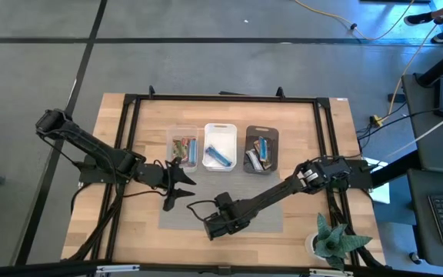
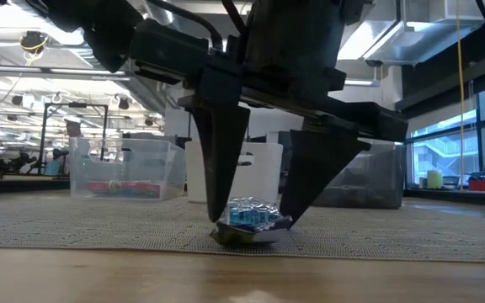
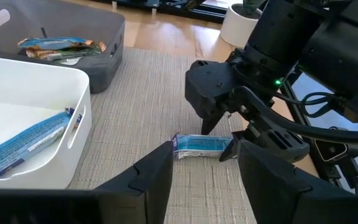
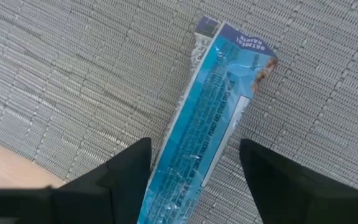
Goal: Pick and place Granola Bars by type
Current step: Put the blue granola bar into the white bin
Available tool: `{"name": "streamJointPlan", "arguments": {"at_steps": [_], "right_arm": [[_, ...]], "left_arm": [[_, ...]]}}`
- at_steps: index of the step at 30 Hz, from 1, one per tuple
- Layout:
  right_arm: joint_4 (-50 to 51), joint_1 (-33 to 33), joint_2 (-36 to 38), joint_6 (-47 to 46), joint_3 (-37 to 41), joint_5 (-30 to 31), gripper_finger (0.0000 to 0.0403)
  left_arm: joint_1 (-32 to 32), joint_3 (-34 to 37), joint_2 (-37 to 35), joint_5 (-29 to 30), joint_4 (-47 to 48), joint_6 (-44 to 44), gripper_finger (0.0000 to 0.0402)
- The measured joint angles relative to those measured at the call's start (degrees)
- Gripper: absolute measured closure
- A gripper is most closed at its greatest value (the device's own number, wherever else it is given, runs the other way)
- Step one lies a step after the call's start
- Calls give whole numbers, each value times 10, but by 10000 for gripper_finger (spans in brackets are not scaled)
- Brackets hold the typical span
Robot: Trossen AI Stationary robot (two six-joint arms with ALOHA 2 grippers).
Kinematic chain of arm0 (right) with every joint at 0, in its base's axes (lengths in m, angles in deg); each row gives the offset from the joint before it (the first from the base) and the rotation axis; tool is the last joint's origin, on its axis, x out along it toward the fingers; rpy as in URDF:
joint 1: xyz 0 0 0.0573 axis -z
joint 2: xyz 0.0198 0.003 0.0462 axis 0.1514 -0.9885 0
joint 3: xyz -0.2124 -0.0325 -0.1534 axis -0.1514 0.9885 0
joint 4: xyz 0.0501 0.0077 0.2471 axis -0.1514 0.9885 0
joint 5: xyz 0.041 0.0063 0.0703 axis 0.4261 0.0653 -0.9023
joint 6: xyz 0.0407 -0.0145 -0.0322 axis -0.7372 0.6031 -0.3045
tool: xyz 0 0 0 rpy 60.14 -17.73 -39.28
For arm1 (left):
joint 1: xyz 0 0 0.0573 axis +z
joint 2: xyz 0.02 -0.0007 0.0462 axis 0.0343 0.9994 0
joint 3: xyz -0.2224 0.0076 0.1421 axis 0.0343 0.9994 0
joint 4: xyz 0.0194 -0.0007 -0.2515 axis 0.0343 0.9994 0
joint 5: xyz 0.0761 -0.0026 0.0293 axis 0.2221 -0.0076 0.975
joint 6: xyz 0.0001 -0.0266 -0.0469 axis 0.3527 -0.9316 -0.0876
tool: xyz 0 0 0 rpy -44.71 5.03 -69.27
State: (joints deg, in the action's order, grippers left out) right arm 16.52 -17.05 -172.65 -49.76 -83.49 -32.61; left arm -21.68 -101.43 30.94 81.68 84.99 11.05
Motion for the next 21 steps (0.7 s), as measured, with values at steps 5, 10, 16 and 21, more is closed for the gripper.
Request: {"name": "streamJointPlan", "arguments": {"at_steps": [5, 10, 16, 21], "right_arm": [[-2, 0, 0, 2, 0, 0, 154], [-2, 0, 0, 2, 0, 0, 154], [-3, 0, 0, 15, 0, 0, 154], [-4, 0, 0, 10, 0, 0, 156]], "left_arm": [[0, 0, 0, 0, 0, 0, 229], [0, 0, 0, 0, 0, 0, 230], [0, 0, 0, 0, 0, 0, 229], [0, 0, 0, 0, 0, 0, 230]]}}
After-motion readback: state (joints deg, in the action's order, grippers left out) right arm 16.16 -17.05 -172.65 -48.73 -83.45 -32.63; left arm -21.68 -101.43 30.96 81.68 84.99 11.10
